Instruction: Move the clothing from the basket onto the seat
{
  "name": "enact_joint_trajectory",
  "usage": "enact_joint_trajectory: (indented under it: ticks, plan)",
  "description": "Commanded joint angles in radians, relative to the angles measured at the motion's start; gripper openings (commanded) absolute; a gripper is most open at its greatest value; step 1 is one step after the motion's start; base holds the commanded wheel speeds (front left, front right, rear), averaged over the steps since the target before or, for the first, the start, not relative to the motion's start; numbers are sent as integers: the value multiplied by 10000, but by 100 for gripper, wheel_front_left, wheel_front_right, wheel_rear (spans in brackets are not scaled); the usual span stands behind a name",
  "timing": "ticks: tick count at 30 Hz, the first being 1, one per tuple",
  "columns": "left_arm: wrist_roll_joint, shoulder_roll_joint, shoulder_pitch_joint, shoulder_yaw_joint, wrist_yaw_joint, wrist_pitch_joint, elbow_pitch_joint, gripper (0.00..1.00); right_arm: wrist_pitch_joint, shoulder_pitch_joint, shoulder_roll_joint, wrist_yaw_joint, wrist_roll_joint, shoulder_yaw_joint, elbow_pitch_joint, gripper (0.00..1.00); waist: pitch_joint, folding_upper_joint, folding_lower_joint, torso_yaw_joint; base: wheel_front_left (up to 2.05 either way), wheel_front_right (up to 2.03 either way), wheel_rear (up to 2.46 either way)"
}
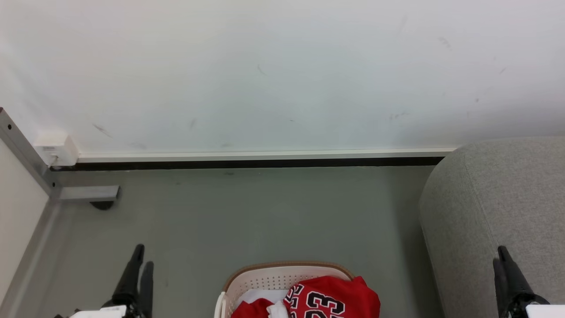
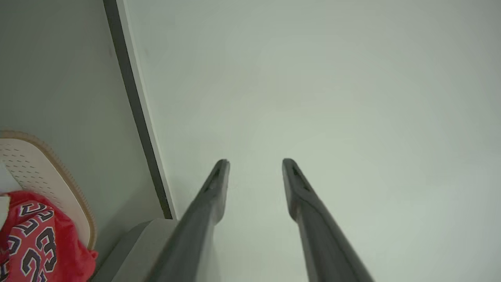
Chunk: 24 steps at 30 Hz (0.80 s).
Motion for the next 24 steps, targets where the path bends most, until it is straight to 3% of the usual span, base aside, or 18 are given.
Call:
enact_joint_trajectory:
  ticks: [1, 13, 20, 24]
  plan:
    - [11, 51, -153, -53, 0, -116, -177, 100, -71, -155, -20, 13, 58, 66, -189, 100, 2, -1, 0, 0, 0, 0, 0]
    - [752, 76, -254, -250, 1, -795, -551, 100, -678, -232, -54, 23, 321, 598, -662, 100, 30, -1, 0, -35, 0, 0, 0]
    - [2171, 87, -252, -331, 2, -1098, -831, 100, -1079, -307, -220, 28, -470, 1038, -867, 100, 42, -1, 0, -66, 0, 0, 0]
    - [3824, 96, -244, -520, 25, -1335, -1046, 100, -1349, -374, -284, 32, -1133, 1229, -932, 100, 45, -1, 0, -83, 0, 0, 0]
